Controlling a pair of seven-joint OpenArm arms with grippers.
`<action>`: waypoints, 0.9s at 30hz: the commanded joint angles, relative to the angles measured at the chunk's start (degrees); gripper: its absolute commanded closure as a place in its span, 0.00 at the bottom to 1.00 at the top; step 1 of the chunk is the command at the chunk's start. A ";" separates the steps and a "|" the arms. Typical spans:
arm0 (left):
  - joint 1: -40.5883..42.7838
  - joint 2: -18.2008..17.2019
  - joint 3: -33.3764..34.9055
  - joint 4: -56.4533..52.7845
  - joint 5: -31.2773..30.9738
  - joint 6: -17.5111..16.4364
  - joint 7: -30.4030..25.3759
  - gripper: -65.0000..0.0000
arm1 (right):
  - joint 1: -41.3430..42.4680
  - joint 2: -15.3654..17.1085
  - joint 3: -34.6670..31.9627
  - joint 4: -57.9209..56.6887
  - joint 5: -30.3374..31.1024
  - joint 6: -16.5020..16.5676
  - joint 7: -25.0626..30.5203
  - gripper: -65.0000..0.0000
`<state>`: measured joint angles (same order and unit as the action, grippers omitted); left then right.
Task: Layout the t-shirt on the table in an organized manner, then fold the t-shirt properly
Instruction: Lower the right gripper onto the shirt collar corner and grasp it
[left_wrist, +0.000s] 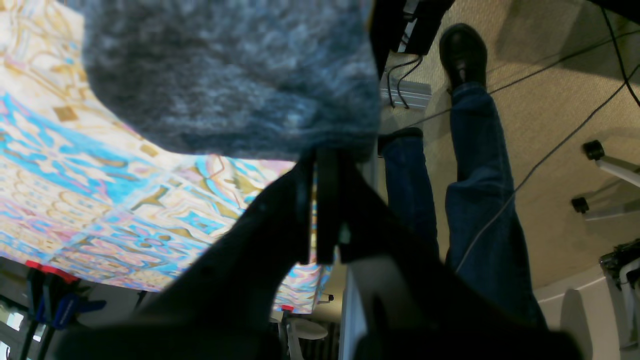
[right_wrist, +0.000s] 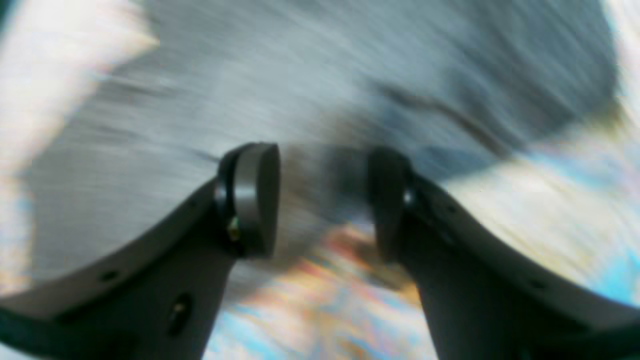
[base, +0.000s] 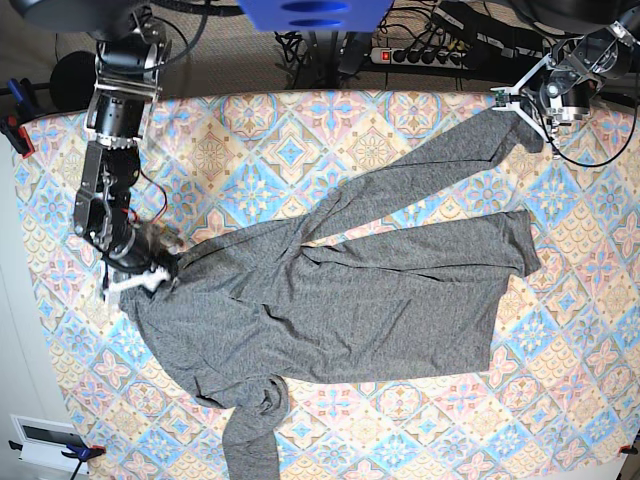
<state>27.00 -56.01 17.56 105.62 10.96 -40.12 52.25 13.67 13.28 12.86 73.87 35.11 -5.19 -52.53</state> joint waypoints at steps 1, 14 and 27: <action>-0.15 -1.09 -0.64 0.62 0.42 0.12 0.37 1.00 | 2.20 0.57 0.10 0.90 0.27 0.66 1.32 0.57; -0.24 -1.09 -0.73 0.62 0.51 0.12 0.45 1.00 | 2.20 0.57 0.02 -1.29 -2.19 0.66 3.79 0.57; -0.24 -1.09 -0.73 0.62 0.51 0.12 0.45 1.00 | 3.87 0.48 -4.29 -0.85 -2.10 0.66 3.87 0.57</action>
<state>27.00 -56.03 17.56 105.62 10.98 -40.14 52.31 16.05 12.62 8.27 71.61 32.58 -4.73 -49.89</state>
